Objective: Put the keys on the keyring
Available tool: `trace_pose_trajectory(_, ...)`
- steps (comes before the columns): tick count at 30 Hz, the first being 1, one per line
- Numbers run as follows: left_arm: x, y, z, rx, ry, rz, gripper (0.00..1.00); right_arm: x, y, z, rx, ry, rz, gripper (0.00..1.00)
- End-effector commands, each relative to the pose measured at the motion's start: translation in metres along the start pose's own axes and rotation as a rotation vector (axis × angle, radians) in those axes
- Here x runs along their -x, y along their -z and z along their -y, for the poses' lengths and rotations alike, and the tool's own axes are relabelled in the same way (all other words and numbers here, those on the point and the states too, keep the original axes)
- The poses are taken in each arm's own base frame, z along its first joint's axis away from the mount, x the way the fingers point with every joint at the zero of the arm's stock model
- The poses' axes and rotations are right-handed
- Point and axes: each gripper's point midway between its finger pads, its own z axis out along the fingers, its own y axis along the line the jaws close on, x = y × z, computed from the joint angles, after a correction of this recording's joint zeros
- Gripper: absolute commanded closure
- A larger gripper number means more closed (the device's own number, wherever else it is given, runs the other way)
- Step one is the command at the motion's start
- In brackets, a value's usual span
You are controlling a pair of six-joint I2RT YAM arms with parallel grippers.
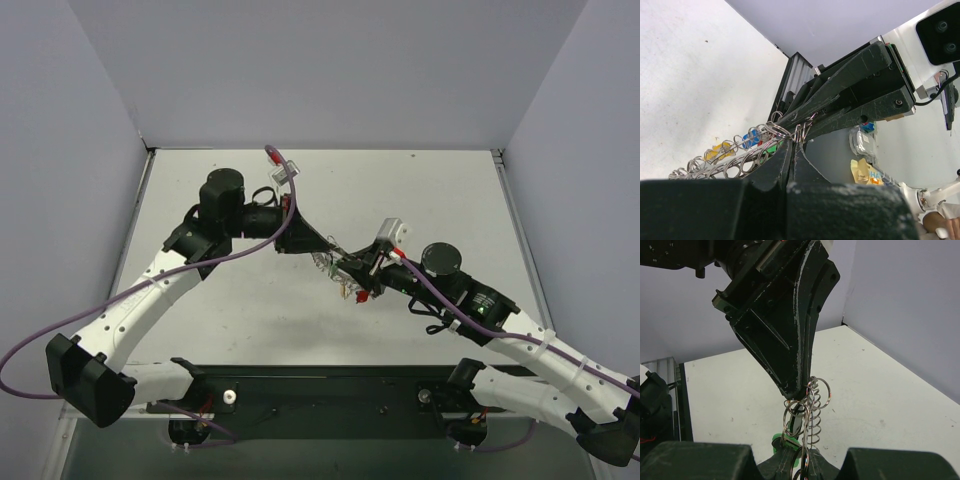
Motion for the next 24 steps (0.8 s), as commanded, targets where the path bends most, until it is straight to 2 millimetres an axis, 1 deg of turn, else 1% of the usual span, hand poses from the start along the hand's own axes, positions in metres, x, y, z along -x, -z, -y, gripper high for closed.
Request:
trace_pose_trajectory(1, 0.026, 0.004, 0.017, -0.024, -0.11, 0.109, 1.0, 0.026, -0.001, -0.006, 0.031, 0.006, 0.102, 1.0)
trace_pose_trajectory(2, 0.027, 0.006, 0.021, -0.029, -0.116, 0.12, 1.0, 0.025, -0.001, -0.005, 0.029, 0.005, 0.099, 1.0)
trace_pose_trajectory(3, 0.026, 0.007, 0.02, -0.027, -0.118, 0.126, 1.0, 0.026, -0.001, -0.005, 0.03, 0.005, 0.1, 1.0)
trace_pose_trajectory(4, 0.028, 0.007, 0.019, -0.016, -0.121, 0.137, 1.0, 0.026, -0.001, -0.005, 0.03, 0.005, 0.099, 0.97)
trace_pose_trajectory(5, 0.029, 0.01, 0.023, -0.016, -0.129, 0.147, 1.0, 0.025, -0.001, -0.004, 0.027, 0.005, 0.097, 0.83)
trace_pose_trajectory(7, 0.029, 0.011, 0.02, 0.004, -0.124, 0.164, 1.0, 0.025, -0.001, -0.003, 0.023, 0.005, 0.097, 0.69)
trace_pose_trajectory(8, 0.03, 0.013, 0.021, 0.011, -0.129, 0.176, 1.0, 0.026, 0.0, -0.003, 0.019, 0.005, 0.1, 0.56)
trace_pose_trajectory(9, 0.034, 0.014, 0.026, 0.003, -0.154, 0.2, 1.0, 0.028, 0.001, -0.002, 0.014, 0.005, 0.105, 0.5)
trace_pose_trajectory(10, 0.034, 0.015, 0.021, 0.025, -0.144, 0.22, 1.0, 0.029, 0.003, -0.001, 0.01, 0.006, 0.108, 0.44)
trace_pose_trajectory(11, 0.036, 0.017, 0.023, 0.033, -0.154, 0.243, 1.0, 0.03, 0.005, 0.0, 0.004, 0.006, 0.115, 0.36)
trace_pose_trajectory(14, 0.037, 0.019, 0.02, 0.085, -0.163, 0.3, 1.0, 0.035, 0.011, 0.0, 0.001, 0.009, 0.135, 0.23)
trace_pose_trajectory(18, 0.035, 0.017, 0.021, 0.144, -0.199, 0.335, 1.0, 0.041, 0.012, -0.006, 0.033, 0.012, 0.149, 0.2)
trace_pose_trajectory(20, 0.034, 0.016, 0.02, 0.2, -0.215, 0.34, 1.0, 0.046, 0.013, -0.01, 0.056, 0.016, 0.161, 0.2)
trace_pose_trajectory(21, 0.034, 0.016, 0.018, 0.225, -0.219, 0.345, 1.0, 0.049, 0.015, -0.016, 0.088, 0.014, 0.166, 0.2)
trace_pose_trajectory(22, 0.038, 0.018, 0.014, 0.266, -0.237, 0.364, 1.0, 0.052, 0.016, -0.019, 0.105, 0.017, 0.174, 0.2)
trace_pose_trajectory(24, 0.038, 0.019, 0.013, 0.293, -0.245, 0.362, 1.0, 0.059, 0.018, -0.023, 0.13, 0.019, 0.195, 0.21)
